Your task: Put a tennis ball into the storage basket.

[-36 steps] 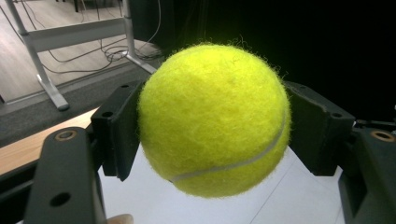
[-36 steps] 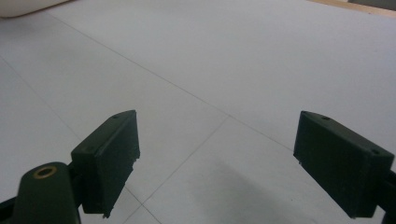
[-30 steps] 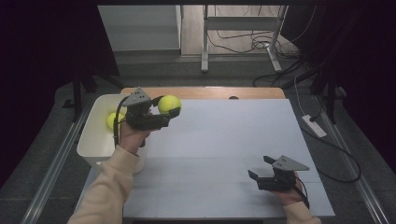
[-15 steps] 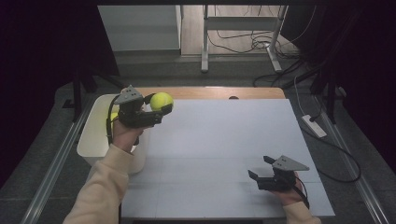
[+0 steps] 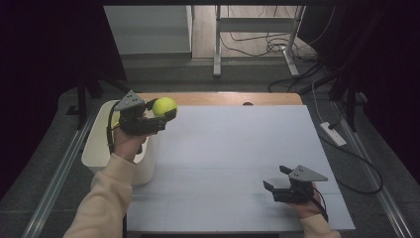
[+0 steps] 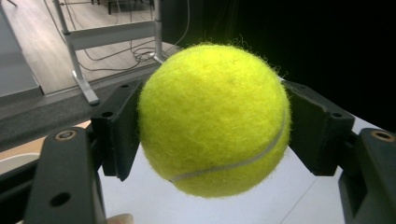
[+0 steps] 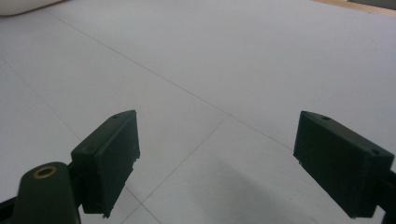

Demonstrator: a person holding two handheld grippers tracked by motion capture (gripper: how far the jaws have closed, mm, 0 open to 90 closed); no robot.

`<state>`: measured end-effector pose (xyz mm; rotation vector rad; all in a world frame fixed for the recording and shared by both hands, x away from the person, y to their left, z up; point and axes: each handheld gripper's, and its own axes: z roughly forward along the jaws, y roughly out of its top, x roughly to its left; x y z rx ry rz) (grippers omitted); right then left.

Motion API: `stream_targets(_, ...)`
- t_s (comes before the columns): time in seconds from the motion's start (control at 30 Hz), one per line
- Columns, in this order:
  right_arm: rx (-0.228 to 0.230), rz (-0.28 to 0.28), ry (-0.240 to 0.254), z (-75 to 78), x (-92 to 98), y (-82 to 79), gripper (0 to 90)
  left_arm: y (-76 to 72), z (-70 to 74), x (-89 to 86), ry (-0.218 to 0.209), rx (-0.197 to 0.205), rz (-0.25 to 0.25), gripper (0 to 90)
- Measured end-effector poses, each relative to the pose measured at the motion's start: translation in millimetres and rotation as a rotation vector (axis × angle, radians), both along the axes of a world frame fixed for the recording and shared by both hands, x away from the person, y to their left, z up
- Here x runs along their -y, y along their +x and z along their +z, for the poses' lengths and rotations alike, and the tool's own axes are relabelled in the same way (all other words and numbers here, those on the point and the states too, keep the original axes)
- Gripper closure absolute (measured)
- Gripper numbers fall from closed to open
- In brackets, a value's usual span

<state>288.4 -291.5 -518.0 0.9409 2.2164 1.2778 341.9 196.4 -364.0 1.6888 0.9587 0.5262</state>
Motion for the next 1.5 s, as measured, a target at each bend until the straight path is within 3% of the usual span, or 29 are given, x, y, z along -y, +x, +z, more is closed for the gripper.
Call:
stream_targets(0.9,0.002,0.001,-0.003,-0.3,-1.0,-0.4,14.5,-1.1,-8.9,-43.5,0.000,-0.036,0.121,27.2)
stream_targets(1.5,0.001,0.004,-0.006,-0.4,-1.4,-0.4,14.5,5.2,-18.4,-60.6,0.013,-0.070,0.177,27.1)
